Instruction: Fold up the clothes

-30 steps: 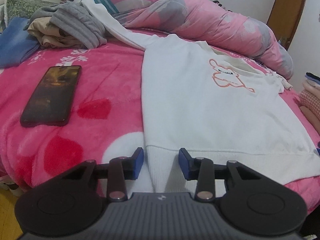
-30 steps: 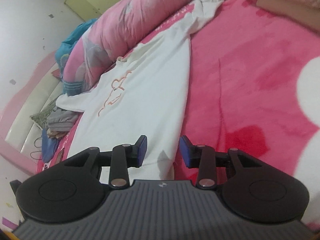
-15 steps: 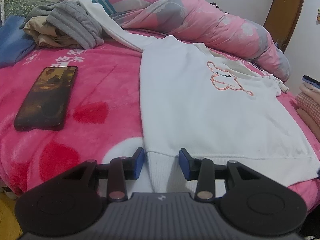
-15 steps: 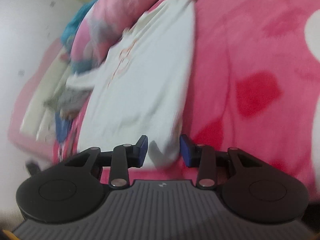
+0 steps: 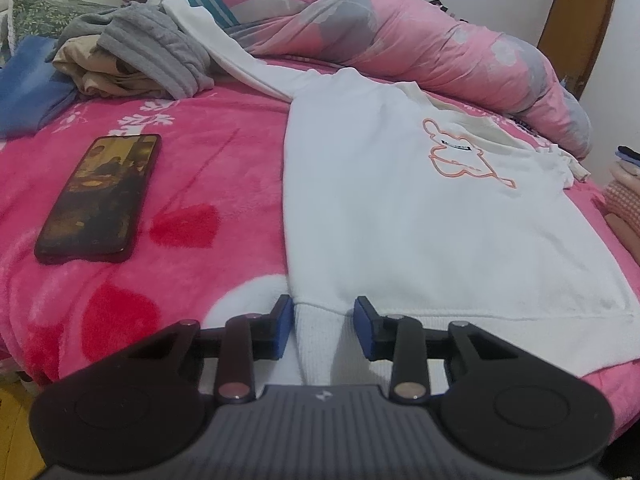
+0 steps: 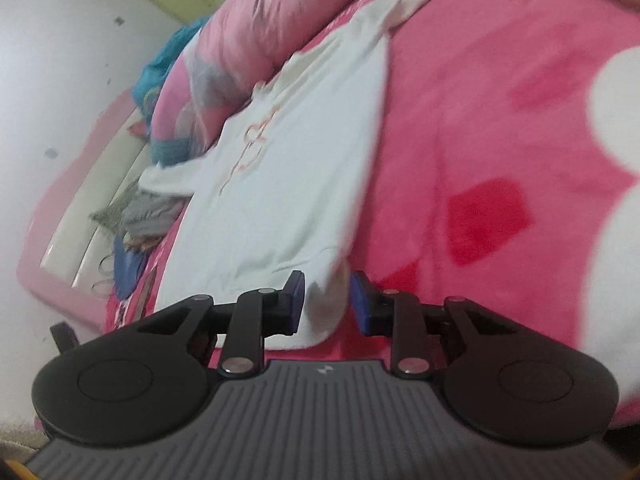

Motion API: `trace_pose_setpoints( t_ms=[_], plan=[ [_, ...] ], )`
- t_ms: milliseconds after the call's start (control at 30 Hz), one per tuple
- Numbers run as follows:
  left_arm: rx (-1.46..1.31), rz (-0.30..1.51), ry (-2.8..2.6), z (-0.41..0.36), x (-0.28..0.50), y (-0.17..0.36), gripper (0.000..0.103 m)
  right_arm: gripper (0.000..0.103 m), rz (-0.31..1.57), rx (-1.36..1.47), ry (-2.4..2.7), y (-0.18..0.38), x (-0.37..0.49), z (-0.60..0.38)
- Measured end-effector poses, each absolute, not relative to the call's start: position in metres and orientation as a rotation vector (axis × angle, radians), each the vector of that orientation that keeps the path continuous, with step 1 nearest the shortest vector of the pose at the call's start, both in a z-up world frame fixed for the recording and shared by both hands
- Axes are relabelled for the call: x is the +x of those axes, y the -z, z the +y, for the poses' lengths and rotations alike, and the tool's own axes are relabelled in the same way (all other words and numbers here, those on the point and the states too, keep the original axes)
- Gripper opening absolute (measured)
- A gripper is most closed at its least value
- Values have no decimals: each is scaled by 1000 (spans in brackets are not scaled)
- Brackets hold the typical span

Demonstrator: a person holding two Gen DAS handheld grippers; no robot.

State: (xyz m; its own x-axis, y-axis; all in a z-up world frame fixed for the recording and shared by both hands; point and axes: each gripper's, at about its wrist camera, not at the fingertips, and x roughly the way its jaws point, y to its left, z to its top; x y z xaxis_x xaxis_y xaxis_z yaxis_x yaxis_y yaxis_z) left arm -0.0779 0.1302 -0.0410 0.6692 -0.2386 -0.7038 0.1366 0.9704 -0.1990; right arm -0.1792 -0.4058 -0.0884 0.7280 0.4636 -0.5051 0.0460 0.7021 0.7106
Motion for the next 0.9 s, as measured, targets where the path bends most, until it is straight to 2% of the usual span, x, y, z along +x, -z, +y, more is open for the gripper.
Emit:
trace_pose_setpoints(
  t_ms=[233,367,567,633,733,900],
  plan=[
    [-121,816,209,129,-76,41,32,13,625,790,-368,64,-178,-405],
    [-117,817,206,129,-75,41,32,13,599,882,-398,76,-180,-413],
    [-114,819,208,129,-74,41,32,13,405,1036,-525,78,-202,-428],
    [-115,818,209,129,-74,41,32,14,413,1039,-468,80,-207,-436],
    [-118,815,213,129,-74,42,32,17,434,1035,-372,84,-214,-448],
    [-125,810,220,130,-74,43,32,36,558,967,-279,92,-191,-440]
  ],
)
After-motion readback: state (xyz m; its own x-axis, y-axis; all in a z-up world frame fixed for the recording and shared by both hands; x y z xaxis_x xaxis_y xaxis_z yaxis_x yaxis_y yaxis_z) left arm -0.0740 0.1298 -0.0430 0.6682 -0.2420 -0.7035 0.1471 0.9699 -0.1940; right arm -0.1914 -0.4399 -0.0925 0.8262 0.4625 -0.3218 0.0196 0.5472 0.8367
